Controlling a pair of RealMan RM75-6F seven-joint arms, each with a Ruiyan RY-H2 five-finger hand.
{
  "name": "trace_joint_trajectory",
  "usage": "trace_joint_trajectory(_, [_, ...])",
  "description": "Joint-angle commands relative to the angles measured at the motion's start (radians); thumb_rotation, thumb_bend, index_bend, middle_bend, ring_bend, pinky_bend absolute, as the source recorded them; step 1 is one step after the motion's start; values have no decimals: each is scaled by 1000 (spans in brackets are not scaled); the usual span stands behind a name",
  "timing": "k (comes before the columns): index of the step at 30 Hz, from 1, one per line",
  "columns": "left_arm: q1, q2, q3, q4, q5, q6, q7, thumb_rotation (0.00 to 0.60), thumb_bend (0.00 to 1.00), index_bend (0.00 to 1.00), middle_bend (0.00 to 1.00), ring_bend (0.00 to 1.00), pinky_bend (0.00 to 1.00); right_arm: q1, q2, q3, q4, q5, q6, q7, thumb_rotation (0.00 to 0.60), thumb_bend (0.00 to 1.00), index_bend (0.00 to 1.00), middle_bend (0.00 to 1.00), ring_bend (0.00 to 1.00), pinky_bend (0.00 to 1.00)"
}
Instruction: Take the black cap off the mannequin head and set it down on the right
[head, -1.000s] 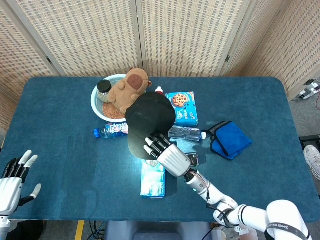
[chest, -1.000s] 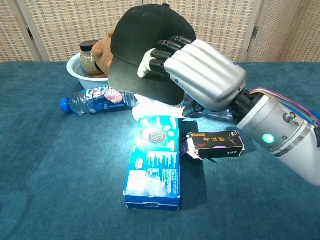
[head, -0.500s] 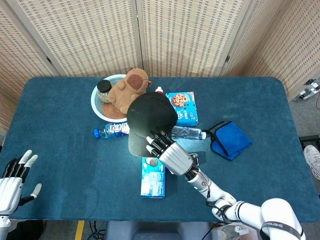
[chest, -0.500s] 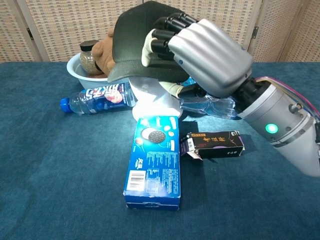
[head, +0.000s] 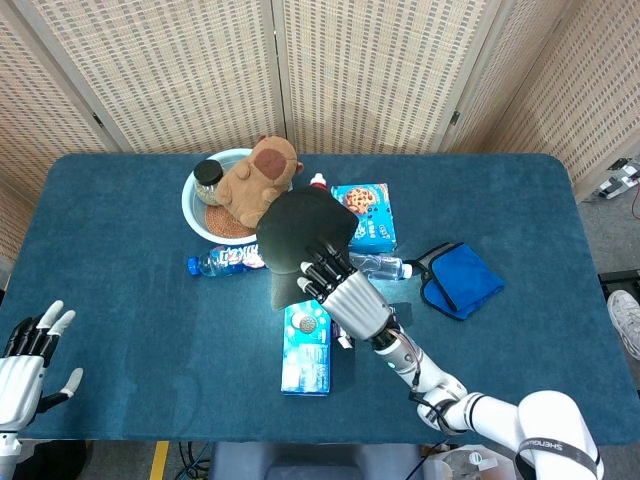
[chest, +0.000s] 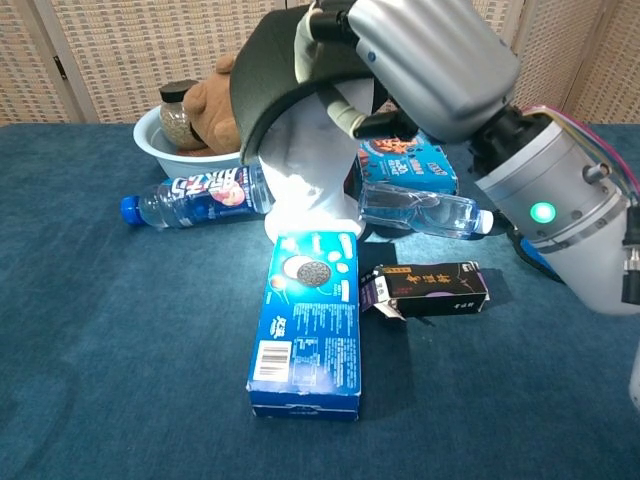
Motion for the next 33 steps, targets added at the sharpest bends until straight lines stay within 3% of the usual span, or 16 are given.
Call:
trace_joint_trajectory(1, [0,-1,0,0,1,0,0,600,312,96,0,0,0,17,5,23,-9,18,0,1,600,551,731,432,237,171])
trace_joint_trajectory(16, [2,3,0,-3,0,4,1,600,311,96,0,0,0,105,22,121,8,66,23,-26,600,551,754,454,248,171])
trace_joint_trajectory(33, [-5,6,-4,-5,0,-2,3,600,311,96,0,0,0,193,72,163,117,104,44,-8,600,551,758,465,255,171])
